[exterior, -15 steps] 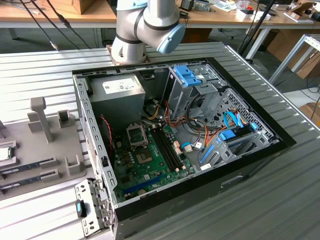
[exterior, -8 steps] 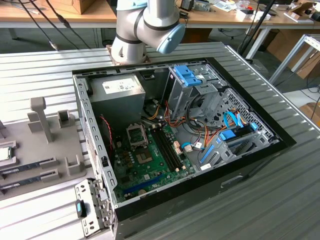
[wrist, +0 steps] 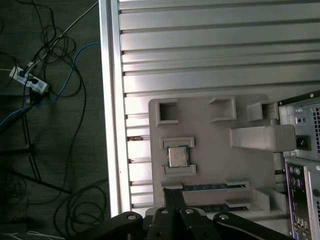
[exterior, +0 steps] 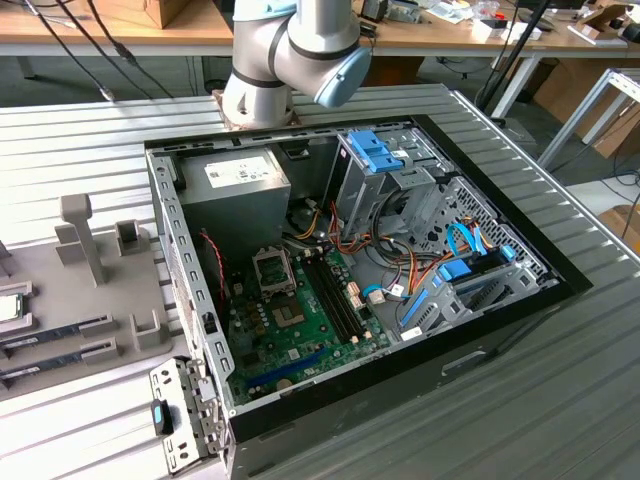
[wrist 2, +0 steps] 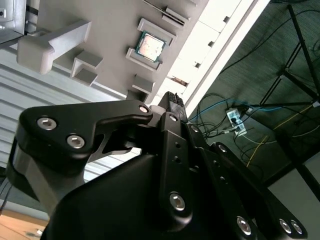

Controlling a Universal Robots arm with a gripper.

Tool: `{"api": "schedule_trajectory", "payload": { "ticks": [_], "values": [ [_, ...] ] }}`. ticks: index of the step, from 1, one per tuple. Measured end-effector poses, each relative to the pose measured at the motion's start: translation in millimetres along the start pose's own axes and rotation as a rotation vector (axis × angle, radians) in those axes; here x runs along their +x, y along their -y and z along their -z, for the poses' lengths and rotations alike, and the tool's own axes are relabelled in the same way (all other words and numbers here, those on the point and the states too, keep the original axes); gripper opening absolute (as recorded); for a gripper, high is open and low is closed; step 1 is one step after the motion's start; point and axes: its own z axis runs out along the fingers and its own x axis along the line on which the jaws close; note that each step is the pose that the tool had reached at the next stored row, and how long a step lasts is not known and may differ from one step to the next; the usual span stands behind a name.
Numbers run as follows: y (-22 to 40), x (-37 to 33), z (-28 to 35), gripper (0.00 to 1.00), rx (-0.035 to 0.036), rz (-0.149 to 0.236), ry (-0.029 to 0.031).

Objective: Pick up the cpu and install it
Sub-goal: 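Reach for the cpu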

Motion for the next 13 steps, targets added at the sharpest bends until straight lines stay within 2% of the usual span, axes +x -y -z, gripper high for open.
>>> {"api": "schedule_trajectory", "payload": {
  "ticks": [13],
  "values": [
    [-0.9,-17.1,-6.2,0.11,0.0011,0.000,0.0000]
  ]
}}
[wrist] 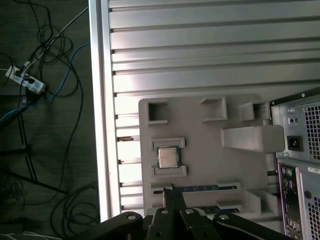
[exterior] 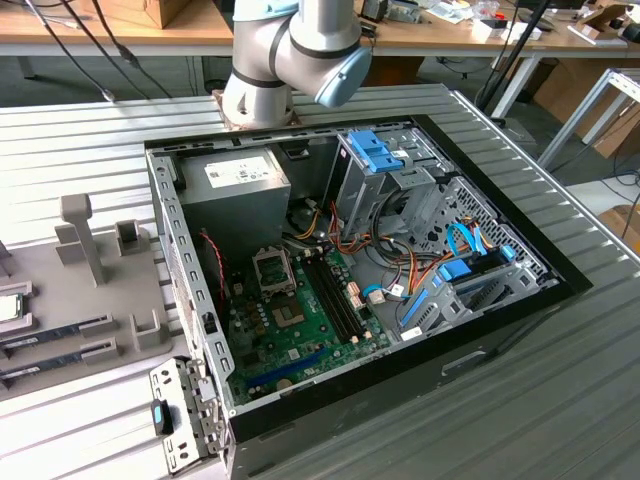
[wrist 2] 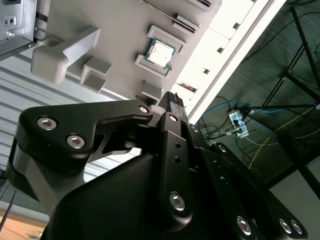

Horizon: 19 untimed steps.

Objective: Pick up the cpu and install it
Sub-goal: 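Reach for the cpu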

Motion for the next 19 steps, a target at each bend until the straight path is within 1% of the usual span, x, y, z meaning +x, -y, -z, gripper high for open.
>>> {"api": "schedule_trajectory", "payload": {
  "ticks": [9,11,14,18,19],
  "values": [
    [-0.6,-8.9,-2.7,0.11,0.0003,0.000,0.0001],
    [-0.8,-13.1,-3.9,0.11,0.0005,0.000,0.0001],
    [-1.1,-17.6,-5.2,0.11,0.0005,0.000,0.0001],
    [-1.3,-20.9,-6.6,0.11,0.0006,0.000,0.0001],
    [-1.4,-22.2,-8.0,0.11,0.0006,0.000,-0.0001]
  ]
}}
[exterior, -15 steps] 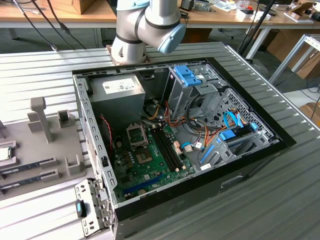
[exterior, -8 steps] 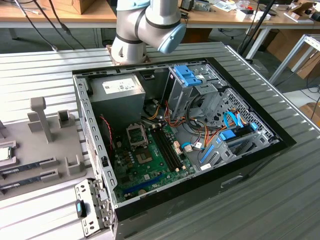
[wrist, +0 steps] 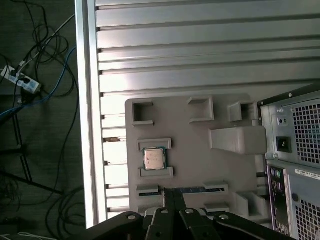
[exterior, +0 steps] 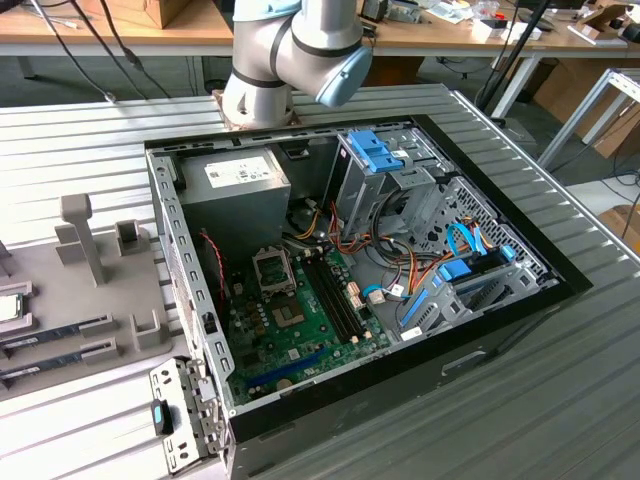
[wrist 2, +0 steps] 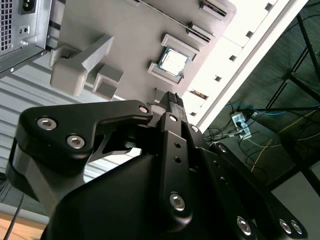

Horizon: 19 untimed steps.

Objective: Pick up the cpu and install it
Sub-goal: 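Reach for the cpu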

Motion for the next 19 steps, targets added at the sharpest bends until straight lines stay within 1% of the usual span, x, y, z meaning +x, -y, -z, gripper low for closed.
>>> {"api": "schedule_trajectory", "payload": {
  "ticks": [7,12,15,16,17,18,19],
  "values": [
    [0.1,-1.6,-6.8,0.11,0.0000,0.000,-0.0005],
    [0.0,-5.6,-11.3,0.11,0.0009,0.000,-0.0010],
    [-0.2,-8.7,-13.9,0.11,0.0039,0.000,-0.0008],
    [-0.2,-9.1,-14.2,0.11,0.0065,0.000,-0.0006],
    [-0.2,-9.6,-14.4,0.11,0.0188,0.000,0.0003],
    [-0.2,-9.8,-14.5,0.11,0.0355,0.001,0.0015],
    [-0.1,-9.8,-14.6,0.11,0.0372,0.001,0.0017]
  ]
}}
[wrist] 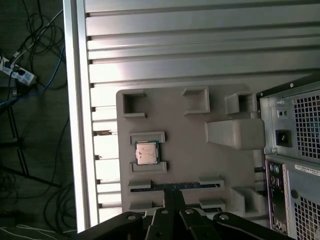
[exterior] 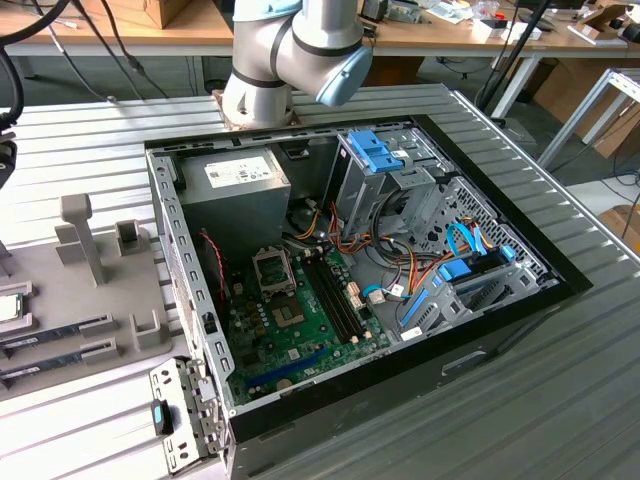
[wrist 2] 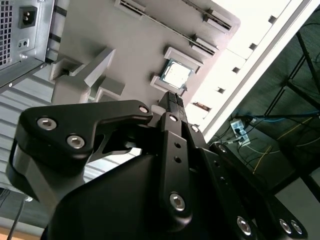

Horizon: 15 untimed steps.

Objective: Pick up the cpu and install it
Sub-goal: 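Reach for the cpu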

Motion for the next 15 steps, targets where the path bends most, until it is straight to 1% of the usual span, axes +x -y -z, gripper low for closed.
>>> {"api": "schedule_trajectory", "payload": {
  "ticks": [4,5,6,8,9,15],
  "values": [
    [-0.1,0.0,0.0,0.11,0.0020,0.000,0.0001],
    [-0.2,0.0,0.0,0.11,0.0054,0.000,0.0004],
    [-0.2,0.0,0.2,0.11,0.0132,0.000,0.0006],
    [-0.1,0.0,0.1,0.11,0.0473,0.001,0.0033],
    [0.0,0.0,0.1,0.11,0.0508,0.001,0.0037],
    [-0.1,0.0,-0.8,0.11,0.0509,0.001,0.0038]
  ]
}}
